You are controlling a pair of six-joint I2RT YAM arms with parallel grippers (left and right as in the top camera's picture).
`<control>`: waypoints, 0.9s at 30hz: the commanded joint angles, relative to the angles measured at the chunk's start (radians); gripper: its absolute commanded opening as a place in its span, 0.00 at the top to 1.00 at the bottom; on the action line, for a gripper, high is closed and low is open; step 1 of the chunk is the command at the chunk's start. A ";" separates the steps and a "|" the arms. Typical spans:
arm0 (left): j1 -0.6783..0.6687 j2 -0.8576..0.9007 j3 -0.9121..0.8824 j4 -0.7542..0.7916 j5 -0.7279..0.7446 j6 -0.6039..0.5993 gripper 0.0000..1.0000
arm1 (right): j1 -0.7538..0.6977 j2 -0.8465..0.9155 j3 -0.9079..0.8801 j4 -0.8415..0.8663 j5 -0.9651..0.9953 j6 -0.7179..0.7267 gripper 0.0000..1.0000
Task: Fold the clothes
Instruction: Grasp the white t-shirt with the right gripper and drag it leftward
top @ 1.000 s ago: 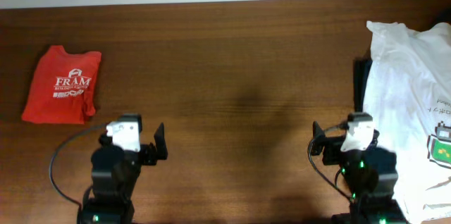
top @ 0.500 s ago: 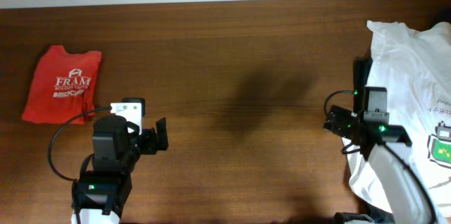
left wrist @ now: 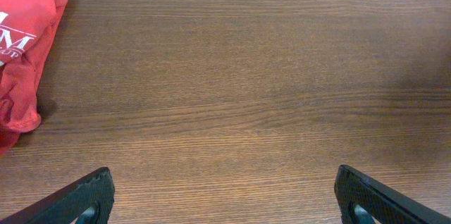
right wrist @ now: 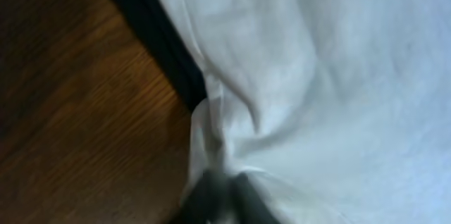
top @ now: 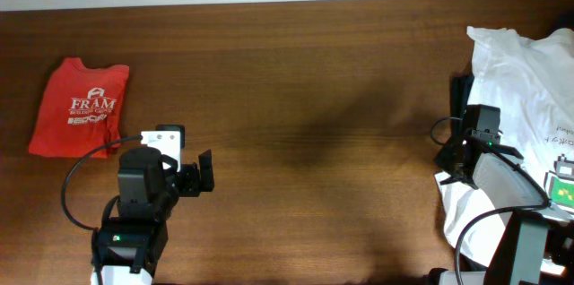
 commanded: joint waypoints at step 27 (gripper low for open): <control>0.005 0.000 0.026 0.005 0.012 -0.013 0.01 | 0.706 -0.024 0.515 -0.252 -0.380 -0.114 0.01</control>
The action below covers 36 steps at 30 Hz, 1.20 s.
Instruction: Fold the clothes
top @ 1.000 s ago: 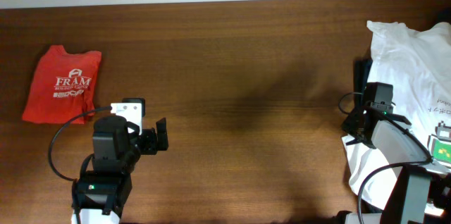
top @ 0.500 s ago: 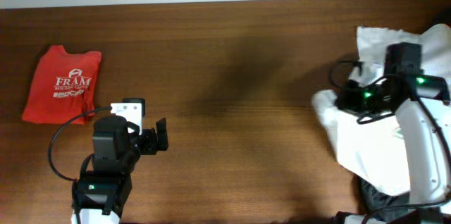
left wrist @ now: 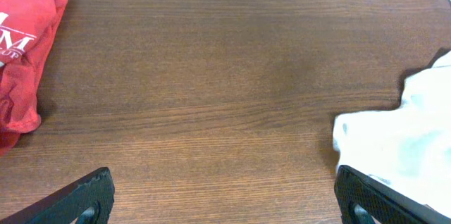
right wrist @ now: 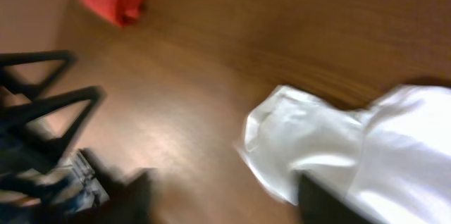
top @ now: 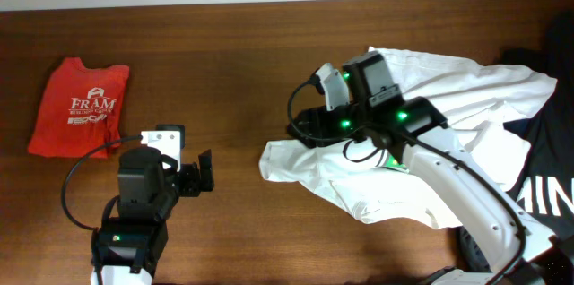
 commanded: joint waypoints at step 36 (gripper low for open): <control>-0.071 0.656 0.213 0.599 0.070 -0.072 1.00 | -0.494 -0.037 0.011 -0.466 0.367 0.020 0.01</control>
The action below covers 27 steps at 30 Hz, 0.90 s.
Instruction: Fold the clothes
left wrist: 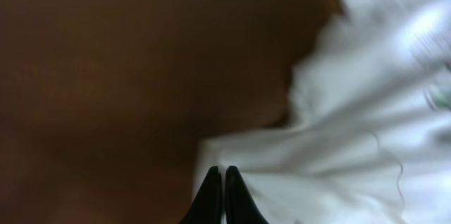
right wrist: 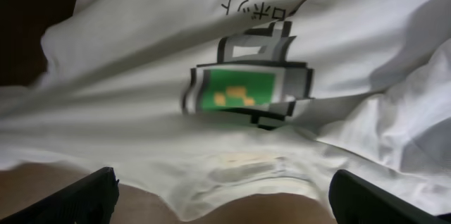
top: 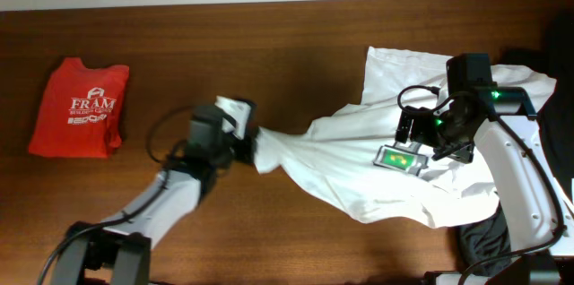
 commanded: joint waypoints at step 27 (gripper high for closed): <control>0.082 0.050 0.167 -0.735 0.004 -0.119 0.16 | -0.004 -0.017 0.009 -0.016 0.008 -0.003 0.01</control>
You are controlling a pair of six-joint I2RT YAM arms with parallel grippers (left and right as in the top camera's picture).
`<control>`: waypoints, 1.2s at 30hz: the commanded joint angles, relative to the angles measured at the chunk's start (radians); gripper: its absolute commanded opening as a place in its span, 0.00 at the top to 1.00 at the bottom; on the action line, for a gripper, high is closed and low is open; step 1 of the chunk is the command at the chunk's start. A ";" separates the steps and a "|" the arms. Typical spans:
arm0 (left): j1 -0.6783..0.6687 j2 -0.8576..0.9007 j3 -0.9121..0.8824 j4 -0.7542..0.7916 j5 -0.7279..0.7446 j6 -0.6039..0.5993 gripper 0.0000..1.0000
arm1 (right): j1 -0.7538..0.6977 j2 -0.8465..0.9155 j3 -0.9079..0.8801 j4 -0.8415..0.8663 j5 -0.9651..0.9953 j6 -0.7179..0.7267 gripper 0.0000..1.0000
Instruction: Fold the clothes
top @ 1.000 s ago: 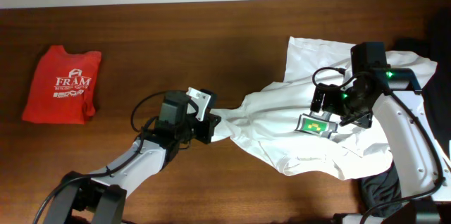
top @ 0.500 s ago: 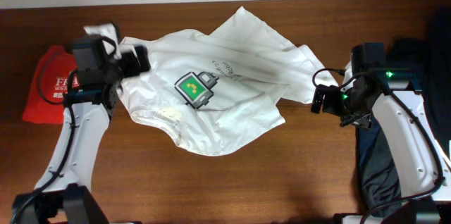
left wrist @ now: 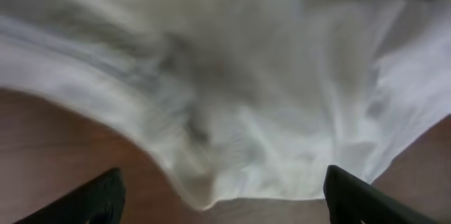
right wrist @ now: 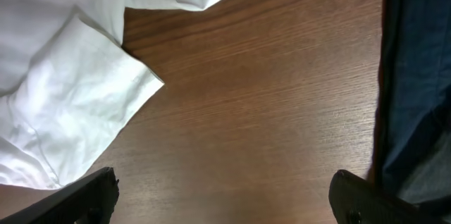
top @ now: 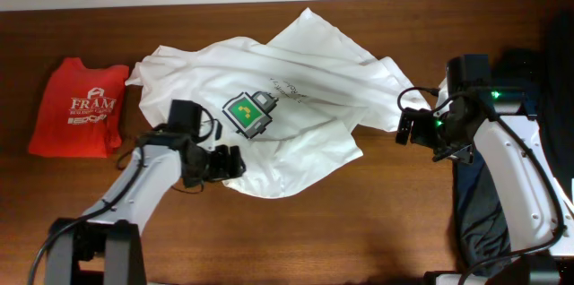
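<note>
A white T-shirt with a green pixel print lies crumpled and face up, left of the table's middle. My left gripper hovers open over its near hem. In the left wrist view the white cloth fills the frame, and the left gripper has nothing between its fingers. My right gripper stands open over bare wood just right of the shirt. In the right wrist view, a sleeve of the shirt lies left of the right gripper.
A folded red shirt with white lettering lies at the far left. Dark clothes lie heaped along the right edge, and the dark garment also shows in the right wrist view. The wooden table is bare at the front middle.
My left gripper was shut on the white shirt's edge and is now open. The shirt, then stretched from centre to right, now lies left of centre. My right gripper now looks at bare wood.
The white shirt lay in the pile at the right with my right gripper shut on it, the left arm resting open. Then the right arm was at the centre with the shirt. Then my left gripper held its edge. Now both are open and the shirt lies left of centre.
</note>
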 commanded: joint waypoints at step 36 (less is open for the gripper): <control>0.245 0.100 0.259 -0.526 -0.030 -0.063 0.01 | -0.004 0.017 -0.004 -0.003 0.036 0.001 0.01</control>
